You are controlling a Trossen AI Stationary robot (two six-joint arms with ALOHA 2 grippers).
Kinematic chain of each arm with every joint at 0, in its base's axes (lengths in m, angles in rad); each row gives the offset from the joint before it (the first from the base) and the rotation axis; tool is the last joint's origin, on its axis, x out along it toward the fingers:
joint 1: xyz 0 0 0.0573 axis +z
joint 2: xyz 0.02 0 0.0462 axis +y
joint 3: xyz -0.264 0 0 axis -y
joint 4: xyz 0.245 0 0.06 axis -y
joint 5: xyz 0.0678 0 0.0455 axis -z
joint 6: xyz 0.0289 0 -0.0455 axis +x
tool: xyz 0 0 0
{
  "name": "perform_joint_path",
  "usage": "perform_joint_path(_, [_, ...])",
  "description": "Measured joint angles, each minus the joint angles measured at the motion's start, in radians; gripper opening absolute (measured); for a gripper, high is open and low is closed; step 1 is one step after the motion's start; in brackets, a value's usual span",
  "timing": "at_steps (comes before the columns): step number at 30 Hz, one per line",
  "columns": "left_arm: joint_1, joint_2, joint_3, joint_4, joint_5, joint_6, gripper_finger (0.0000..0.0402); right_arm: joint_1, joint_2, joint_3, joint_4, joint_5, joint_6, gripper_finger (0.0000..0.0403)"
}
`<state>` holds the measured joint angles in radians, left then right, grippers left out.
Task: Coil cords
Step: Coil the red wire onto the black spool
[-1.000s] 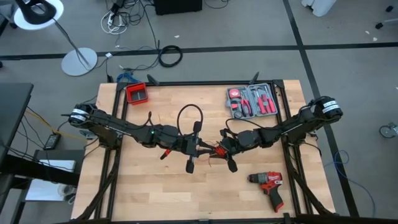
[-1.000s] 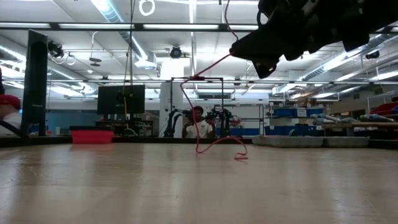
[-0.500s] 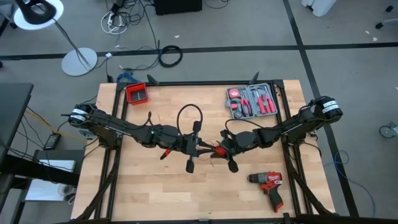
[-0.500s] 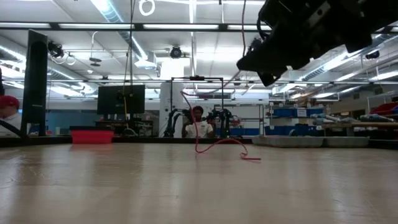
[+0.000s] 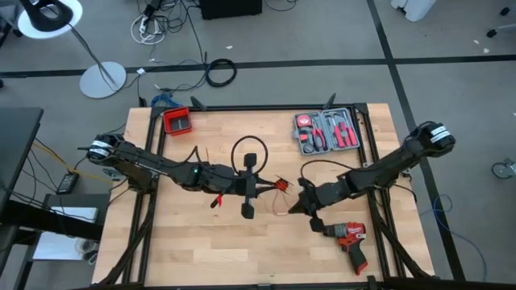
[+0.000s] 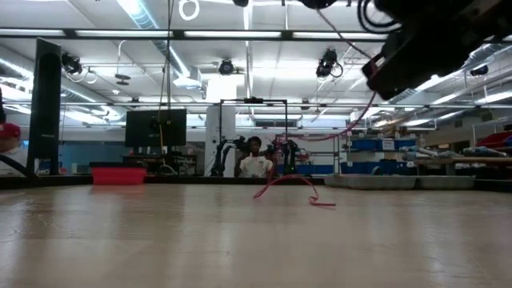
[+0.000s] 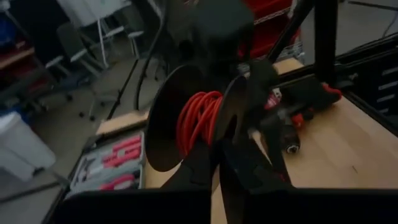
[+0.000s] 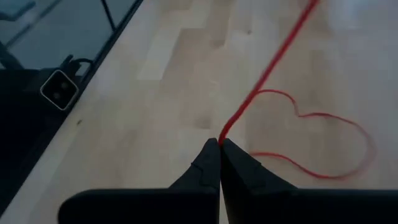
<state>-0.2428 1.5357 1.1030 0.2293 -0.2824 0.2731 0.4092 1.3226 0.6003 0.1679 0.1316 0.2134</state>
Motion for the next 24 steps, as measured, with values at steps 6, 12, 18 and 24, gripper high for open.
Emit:
perform_joint_path(6, [0.009, -0.004, 0.000, -0.095, -0.011, -0.110, 0.0010, 0.051, -0.151, 0.000, -0.064, 0.111, -0.036, 0.0000])
perform_joint_path(12, [0.019, -0.004, 0.000, -0.207, 0.018, -0.236, 0.0010, 0.045, -0.256, 0.000, -0.127, 0.126, -0.068, 0.0000])
perform_joint_path(18, [0.027, -0.005, 0.000, -0.252, 0.055, -0.298, 0.0010, 0.039, -0.295, 0.040, -0.146, 0.123, -0.183, 0.0000])
perform_joint_path(24, [0.047, -0.005, 0.000, -0.262, 0.085, -0.345, 0.0010, -0.004, -0.295, 0.145, -0.228, 0.026, -0.309, 0.0000])
